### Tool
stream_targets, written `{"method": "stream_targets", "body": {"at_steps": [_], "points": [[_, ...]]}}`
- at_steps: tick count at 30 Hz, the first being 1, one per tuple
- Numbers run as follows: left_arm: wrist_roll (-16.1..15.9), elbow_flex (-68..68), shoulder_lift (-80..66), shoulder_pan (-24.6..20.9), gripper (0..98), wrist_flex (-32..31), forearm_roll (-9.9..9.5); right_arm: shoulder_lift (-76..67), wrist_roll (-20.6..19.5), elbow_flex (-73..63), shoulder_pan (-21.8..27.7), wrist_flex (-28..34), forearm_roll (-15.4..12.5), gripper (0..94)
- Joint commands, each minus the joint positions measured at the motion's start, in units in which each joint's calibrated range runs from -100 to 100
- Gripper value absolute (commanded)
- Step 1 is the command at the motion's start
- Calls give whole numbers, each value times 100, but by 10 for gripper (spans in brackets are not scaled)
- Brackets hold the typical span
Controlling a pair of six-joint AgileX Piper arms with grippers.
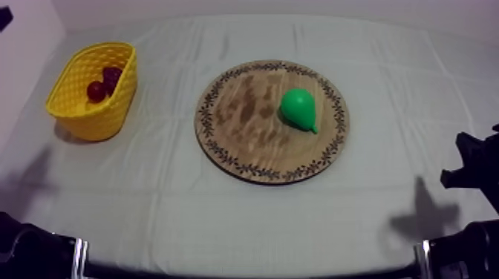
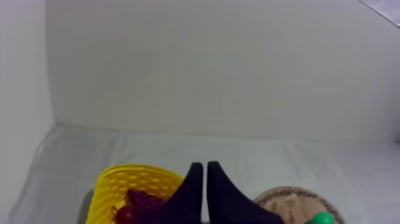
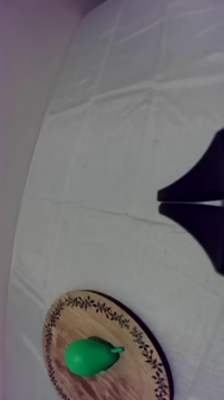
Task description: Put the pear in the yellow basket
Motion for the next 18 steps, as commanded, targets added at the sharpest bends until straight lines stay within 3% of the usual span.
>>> {"method": "stream_targets", "body": {"at_steps": [1,9,14,18], "points": [[155,-1460,900,232,0,426,-100,1,1,5,0,-3,1,5],[542,-3471,2592,817,0,1010,-362,1,1,5,0,-3,1,5],[820,-4285,3485,1212,0,1128,-640,1,1,5,0,-3,1,5],[1029,-5042,4199,1471,0,1558,-852,1,1,5,0,-3,1,5]]}}
